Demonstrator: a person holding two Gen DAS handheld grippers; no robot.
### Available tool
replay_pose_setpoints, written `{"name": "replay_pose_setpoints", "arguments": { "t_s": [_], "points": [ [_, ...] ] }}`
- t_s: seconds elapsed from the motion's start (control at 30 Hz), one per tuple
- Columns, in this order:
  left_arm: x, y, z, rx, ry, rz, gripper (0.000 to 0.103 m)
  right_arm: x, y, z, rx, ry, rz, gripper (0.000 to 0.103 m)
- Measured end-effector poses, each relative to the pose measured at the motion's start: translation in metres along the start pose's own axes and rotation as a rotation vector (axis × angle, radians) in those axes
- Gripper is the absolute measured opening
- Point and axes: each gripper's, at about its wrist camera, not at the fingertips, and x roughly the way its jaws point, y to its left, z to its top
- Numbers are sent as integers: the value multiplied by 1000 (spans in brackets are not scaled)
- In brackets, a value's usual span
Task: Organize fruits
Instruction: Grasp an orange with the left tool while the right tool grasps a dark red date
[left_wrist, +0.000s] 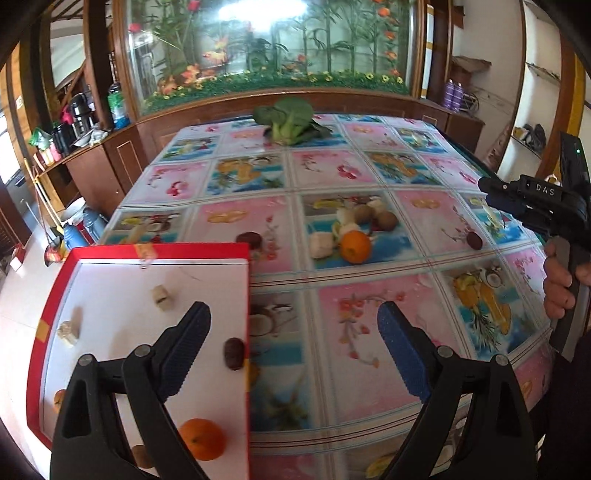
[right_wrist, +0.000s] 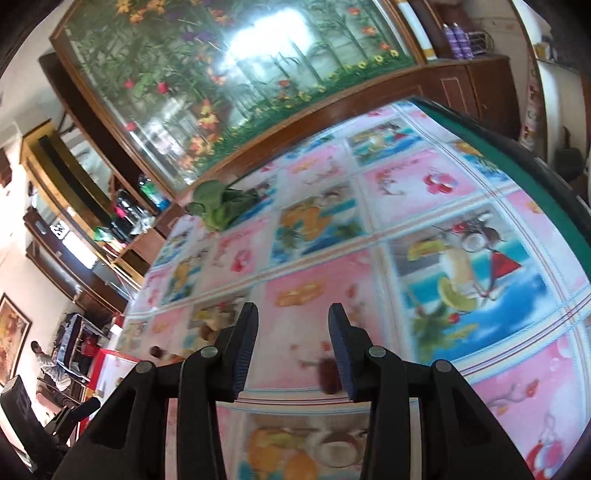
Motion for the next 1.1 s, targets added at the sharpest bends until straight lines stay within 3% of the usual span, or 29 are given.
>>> {"name": "replay_pose_setpoints", "arguments": {
  "t_s": [0.37,0.53,0.9,1.1],
  "points": [
    [48,-29,19,72,55,-53,91,13,7,-18,-190,158,-170,37],
    [74,-34,29,62,115,-89,76,21,2,-23,-185,224,-205,37],
    [110,-43,46,58,146,-80,64,20,-2,-24,-154,271,-201,37],
    [121,-45,47,56,165,-108,47,20,-4,-23,-143,276,-199,37]
  ]
}}
